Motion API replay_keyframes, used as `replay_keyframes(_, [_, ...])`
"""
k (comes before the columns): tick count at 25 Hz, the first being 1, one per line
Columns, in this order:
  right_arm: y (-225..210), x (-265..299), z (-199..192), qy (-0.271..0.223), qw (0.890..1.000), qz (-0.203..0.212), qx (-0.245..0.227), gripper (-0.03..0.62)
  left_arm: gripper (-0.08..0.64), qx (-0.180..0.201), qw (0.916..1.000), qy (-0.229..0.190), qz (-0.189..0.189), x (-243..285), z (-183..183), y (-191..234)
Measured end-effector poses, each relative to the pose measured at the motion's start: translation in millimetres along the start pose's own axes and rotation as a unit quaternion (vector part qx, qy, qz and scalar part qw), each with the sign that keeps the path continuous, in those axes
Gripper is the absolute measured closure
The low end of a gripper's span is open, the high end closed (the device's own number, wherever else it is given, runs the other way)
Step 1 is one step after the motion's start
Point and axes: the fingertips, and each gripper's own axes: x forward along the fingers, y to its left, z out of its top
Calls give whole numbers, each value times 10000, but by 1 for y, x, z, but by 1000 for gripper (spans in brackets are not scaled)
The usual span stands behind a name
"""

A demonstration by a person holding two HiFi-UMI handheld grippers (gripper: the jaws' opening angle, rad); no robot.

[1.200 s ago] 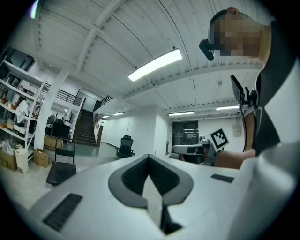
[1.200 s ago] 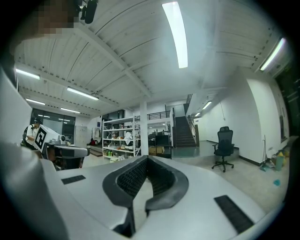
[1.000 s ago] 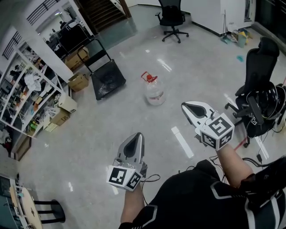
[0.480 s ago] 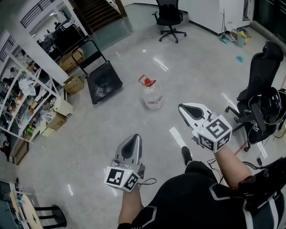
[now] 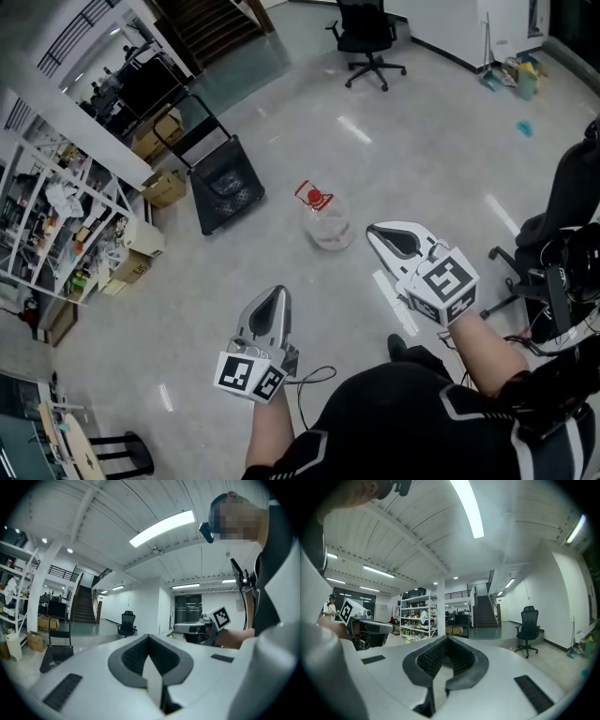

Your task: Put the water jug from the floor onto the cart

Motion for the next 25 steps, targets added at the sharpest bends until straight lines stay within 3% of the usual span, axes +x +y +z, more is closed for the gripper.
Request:
replay_keyframes(12, [-84, 93, -12, 15, 9994, 171, 306, 591, 568, 11, 9997, 170, 163, 98, 8, 59])
replay_keyframes(19, [-105, 174, -8, -25, 9999, 47, 123, 591, 568, -114, 9999, -60, 31, 141, 3, 139])
replay_keyframes(25, [-115, 256, 12, 90, 9999, -107, -44, 589, 568, -149, 9992, -353, -64, 163, 22, 221])
